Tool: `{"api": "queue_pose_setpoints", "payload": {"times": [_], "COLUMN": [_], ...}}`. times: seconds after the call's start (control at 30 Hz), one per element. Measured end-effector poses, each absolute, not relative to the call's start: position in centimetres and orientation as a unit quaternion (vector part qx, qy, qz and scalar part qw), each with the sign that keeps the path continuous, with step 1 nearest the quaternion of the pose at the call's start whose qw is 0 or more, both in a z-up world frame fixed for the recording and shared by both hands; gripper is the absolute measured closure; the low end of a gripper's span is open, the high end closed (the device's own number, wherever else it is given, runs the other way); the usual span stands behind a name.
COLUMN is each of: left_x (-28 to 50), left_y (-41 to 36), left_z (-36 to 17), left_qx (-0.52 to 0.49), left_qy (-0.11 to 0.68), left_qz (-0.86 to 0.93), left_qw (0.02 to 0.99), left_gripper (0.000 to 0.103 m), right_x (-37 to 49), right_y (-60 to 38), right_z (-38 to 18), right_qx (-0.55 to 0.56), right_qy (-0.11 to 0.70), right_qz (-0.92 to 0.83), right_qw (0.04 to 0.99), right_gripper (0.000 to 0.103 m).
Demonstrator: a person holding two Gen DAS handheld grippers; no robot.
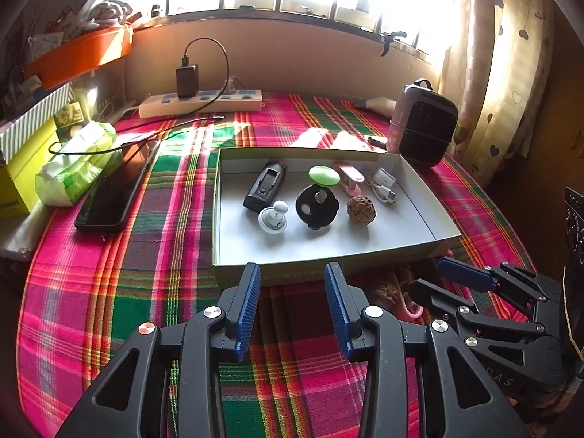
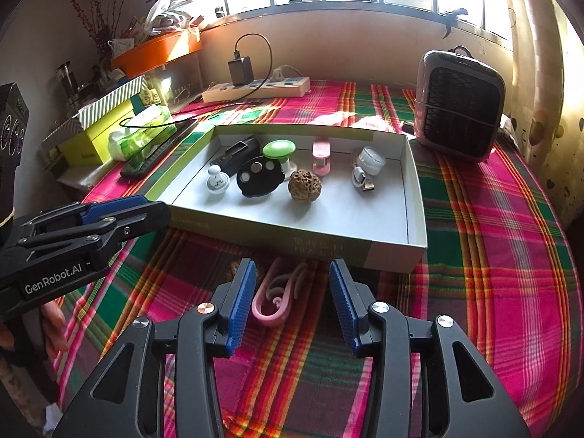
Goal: Organize objects
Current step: 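Withdraw both open tools from the box toward the remaining items, then grasp the second brown walnut with left tool while right tool grasps the pink hook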
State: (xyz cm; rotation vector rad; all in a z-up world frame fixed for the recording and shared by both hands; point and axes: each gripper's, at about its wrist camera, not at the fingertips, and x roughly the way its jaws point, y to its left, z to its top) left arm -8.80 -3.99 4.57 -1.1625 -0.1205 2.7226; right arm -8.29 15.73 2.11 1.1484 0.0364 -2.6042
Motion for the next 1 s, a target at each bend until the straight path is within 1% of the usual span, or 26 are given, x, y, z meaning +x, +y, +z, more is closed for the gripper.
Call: {"api": "queue_pose_setpoints", "payload": {"times": [0.2, 0.53, 0.7, 0.83, 1.0], "left_x": [-8.4, -8.2, -8.3, -8.3, -8.5], "left_y": [-3.6, -3.0, -2.8, -2.5, -2.4], "left_z": [4.4, 4.0, 3.7, 3.6, 3.4], "left_qx": [-0.395, -0.402, -0.407, -0.411, -0.415], "left_qy": [-0.041, -0.04, -0.04, -0.04, -0.041], "left_qz": [0.913, 0.908, 0.905, 0.903, 0.901], "left_qw": [0.099, 0.11, 0.113, 0.118, 0.121], "left_gripper": [0.068, 0.068, 0.068, 0.068, 0.068], "right_x": [-8.3, -7.7, -7.3, -7.9, -8.7], "right_y": [15.4, 16.0, 15.5, 14.9, 15.0], "right_z": [1.0, 1.2, 0.9, 0.3, 0.0], "right_qx": [0.413, 0.412, 0.413, 0.424, 0.43], "right_qy": [0.016, 0.028, 0.036, 0.058, 0.062], "right_qz": [-0.898, -0.901, -0.897, -0.893, -0.892], "right_qw": [0.149, 0.13, 0.153, 0.136, 0.129], "right_gripper": [0.059, 0.059, 0.059, 0.059, 0.059]}}
